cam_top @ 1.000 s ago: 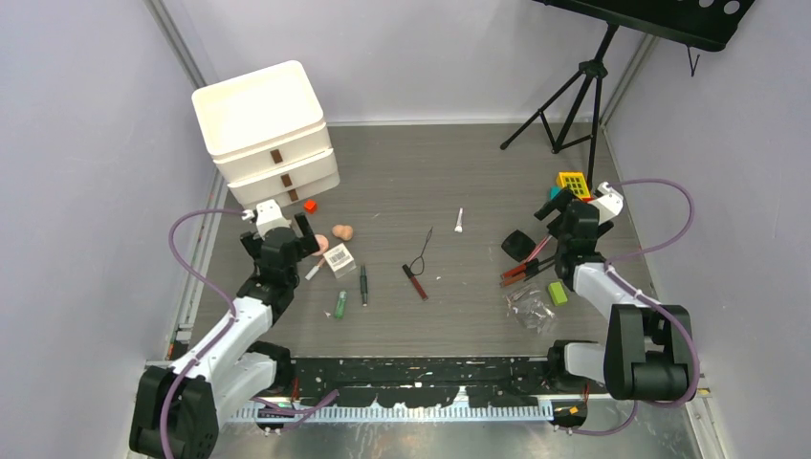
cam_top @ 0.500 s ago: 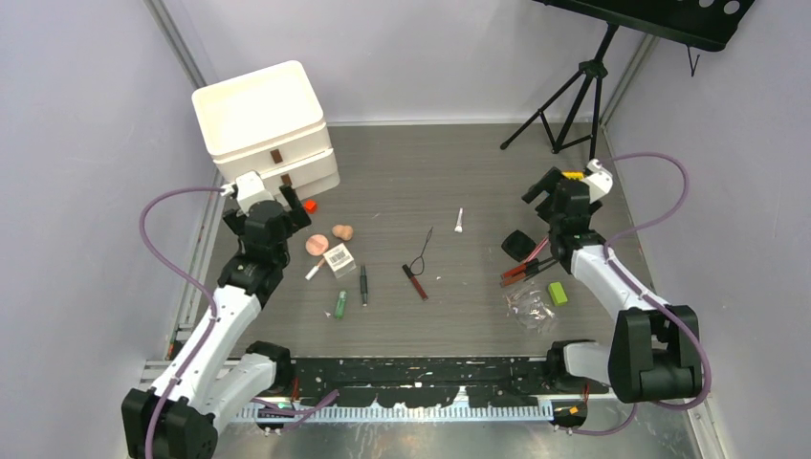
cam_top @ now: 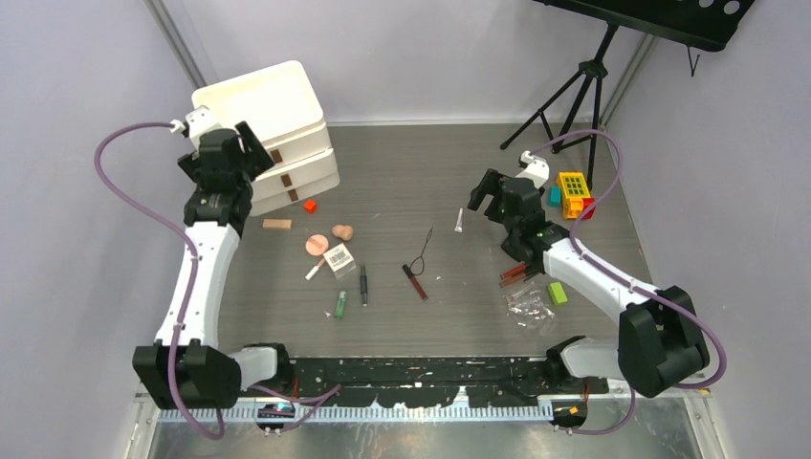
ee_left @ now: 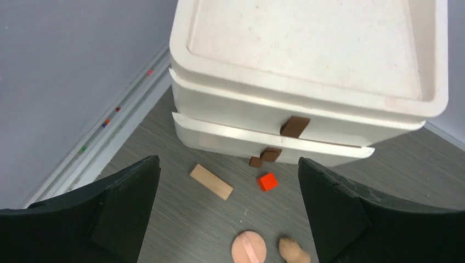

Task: Organize the makeup
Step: Move the storage box to the center of the board.

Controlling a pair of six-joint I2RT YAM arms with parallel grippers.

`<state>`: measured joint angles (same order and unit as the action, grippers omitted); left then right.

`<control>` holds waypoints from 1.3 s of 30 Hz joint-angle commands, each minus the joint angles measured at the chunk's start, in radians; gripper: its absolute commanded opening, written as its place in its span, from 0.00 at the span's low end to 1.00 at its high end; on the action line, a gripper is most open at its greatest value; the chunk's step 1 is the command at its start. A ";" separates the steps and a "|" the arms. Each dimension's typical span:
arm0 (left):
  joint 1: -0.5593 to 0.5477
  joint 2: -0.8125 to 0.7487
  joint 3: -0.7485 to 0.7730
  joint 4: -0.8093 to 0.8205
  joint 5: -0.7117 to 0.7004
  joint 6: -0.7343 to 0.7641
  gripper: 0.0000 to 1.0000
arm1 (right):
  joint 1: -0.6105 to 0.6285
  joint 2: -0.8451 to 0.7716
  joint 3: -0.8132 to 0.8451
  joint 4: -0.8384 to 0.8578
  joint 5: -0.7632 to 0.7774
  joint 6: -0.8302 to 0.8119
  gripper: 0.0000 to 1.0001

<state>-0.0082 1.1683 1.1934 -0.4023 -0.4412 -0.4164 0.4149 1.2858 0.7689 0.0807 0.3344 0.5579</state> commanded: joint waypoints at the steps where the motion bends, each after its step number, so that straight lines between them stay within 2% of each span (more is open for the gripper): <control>1: 0.077 0.057 0.114 -0.058 0.068 0.040 1.00 | 0.006 0.000 0.040 0.014 0.021 -0.025 0.95; 8: 0.234 0.165 0.210 -0.058 0.213 0.042 1.00 | 0.008 0.003 0.035 0.019 -0.029 -0.049 0.95; 14: 0.268 0.253 0.243 0.021 0.263 0.088 1.00 | 0.008 0.030 0.034 0.039 -0.065 -0.061 0.95; 21: 0.330 0.340 0.294 0.075 0.324 0.070 1.00 | 0.008 0.065 0.045 0.048 -0.088 -0.080 0.94; 31: 0.350 0.390 0.315 0.118 0.341 0.019 0.85 | 0.007 0.093 0.056 0.057 -0.104 -0.091 0.94; 35: 0.350 0.417 0.320 0.119 0.391 -0.008 0.78 | 0.008 0.092 0.056 0.056 -0.104 -0.096 0.94; 39: 0.349 0.428 0.293 0.146 0.469 -0.052 0.77 | 0.007 0.090 0.057 0.054 -0.102 -0.098 0.94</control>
<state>0.3363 1.5898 1.4723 -0.3237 -0.0662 -0.4164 0.4191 1.3769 0.7818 0.0971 0.2302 0.4740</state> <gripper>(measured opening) 0.774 0.941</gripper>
